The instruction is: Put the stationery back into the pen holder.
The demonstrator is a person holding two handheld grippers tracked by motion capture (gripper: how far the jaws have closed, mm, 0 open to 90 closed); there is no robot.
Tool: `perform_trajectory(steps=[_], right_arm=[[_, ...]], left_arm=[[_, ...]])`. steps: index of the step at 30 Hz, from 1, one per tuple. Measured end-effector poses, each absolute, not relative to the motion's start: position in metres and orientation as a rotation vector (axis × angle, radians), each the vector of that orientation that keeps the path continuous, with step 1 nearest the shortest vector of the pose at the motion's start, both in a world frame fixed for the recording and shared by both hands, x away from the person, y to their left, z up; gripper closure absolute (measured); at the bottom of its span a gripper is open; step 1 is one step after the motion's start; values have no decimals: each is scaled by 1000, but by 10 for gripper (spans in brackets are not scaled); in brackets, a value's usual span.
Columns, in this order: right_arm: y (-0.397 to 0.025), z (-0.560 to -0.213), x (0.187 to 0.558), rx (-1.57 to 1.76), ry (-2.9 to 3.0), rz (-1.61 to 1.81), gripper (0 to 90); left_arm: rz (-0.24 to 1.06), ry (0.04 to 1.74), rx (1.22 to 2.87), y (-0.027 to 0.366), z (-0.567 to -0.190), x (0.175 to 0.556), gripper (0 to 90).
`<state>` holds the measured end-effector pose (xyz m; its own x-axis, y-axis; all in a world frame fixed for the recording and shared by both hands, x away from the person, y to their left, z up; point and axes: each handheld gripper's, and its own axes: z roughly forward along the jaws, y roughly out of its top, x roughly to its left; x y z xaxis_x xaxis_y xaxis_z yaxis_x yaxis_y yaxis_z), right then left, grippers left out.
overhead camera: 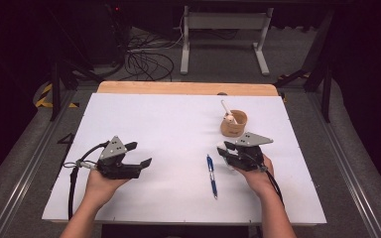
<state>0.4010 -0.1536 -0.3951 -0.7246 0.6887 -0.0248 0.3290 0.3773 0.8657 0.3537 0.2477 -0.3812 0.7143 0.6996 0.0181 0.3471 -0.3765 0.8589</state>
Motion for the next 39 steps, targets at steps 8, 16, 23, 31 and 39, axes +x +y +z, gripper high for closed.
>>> perform_trajectory(steps=[8,16,23,31,39], right_arm=[[-151,-392,399,863,2241,1343,657],[-146,-385,394,824,2214,1434,657],[-140,-379,389,791,2196,1489,657],[-130,-377,385,755,2170,1541,657],[-121,-373,379,708,2152,1576,656]], left_arm=[[460,784,1965,241,-382,353,234],[440,761,1975,228,-381,353,233],[421,733,1983,210,-382,351,228],[372,723,1970,188,-389,355,230],[352,683,1960,162,-389,357,231]])
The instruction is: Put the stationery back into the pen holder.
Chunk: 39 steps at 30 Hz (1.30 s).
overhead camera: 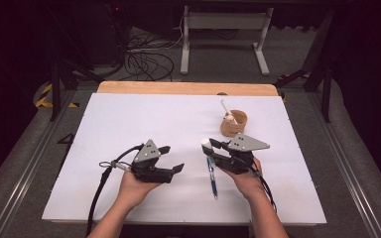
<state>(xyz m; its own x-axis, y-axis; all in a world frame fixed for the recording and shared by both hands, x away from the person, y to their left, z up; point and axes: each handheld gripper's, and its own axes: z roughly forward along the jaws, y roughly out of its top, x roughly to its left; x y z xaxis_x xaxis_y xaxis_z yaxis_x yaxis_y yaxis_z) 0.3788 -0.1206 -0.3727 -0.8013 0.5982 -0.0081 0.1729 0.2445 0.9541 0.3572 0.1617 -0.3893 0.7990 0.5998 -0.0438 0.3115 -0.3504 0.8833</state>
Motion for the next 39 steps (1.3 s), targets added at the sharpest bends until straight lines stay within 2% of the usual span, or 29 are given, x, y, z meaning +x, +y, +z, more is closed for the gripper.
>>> perform_trajectory(steps=[25,31,34,38,39], right_arm=[[-110,-366,368,661,2094,1678,656],[-109,-365,366,642,2072,1719,656],[-109,-364,365,643,2057,1751,656],[-108,-363,364,645,2041,1745,656],[-109,-363,364,642,2039,1744,656]], left_arm=[[236,627,1894,100,-392,367,300],[237,648,1899,98,-395,368,378],[221,654,1887,98,-395,369,467],[226,653,1887,99,-394,368,633],[225,661,1888,99,-394,368,637]])
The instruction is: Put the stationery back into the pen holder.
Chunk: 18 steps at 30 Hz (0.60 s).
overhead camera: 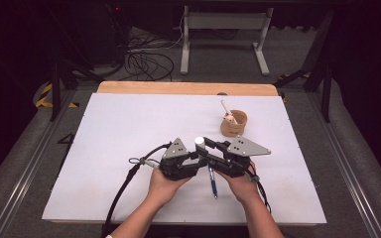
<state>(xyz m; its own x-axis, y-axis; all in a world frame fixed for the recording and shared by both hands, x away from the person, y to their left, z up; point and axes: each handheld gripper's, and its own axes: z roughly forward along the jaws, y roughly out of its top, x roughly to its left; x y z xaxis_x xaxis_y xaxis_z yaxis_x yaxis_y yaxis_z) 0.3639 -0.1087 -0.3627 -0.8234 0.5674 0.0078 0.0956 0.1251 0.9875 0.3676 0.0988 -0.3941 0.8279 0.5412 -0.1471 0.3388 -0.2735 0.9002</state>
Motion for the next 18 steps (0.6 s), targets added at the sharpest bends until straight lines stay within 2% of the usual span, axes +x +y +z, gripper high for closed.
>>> perform_trajectory(steps=[6,12,18], right_arm=[[-108,-363,364,637,2071,1717,644],[-108,-364,367,648,2118,1678,568],[-105,-364,367,636,2142,1672,565]], left_arm=[[267,688,1929,100,-395,368,654],[333,720,1994,101,-396,369,656],[371,692,2056,96,-398,365,655]])
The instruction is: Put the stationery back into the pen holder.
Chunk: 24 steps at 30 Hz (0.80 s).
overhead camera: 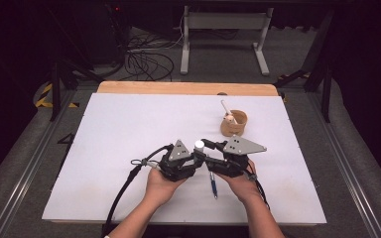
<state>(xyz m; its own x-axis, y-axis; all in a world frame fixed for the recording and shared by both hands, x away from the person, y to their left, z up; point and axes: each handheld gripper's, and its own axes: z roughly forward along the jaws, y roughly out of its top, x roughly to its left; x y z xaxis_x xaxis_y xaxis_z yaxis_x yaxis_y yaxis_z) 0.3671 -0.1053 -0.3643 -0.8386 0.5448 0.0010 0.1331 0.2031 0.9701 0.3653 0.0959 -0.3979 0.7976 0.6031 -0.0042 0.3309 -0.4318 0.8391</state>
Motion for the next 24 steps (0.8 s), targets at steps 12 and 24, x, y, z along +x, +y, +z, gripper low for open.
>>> perform_trajectory(steps=[12,24], right_arm=[[-105,-366,369,649,2161,1668,639],[-105,-365,367,663,2111,1663,657]], left_arm=[[394,658,2076,93,-398,362,655],[382,664,2068,100,-397,364,589]])
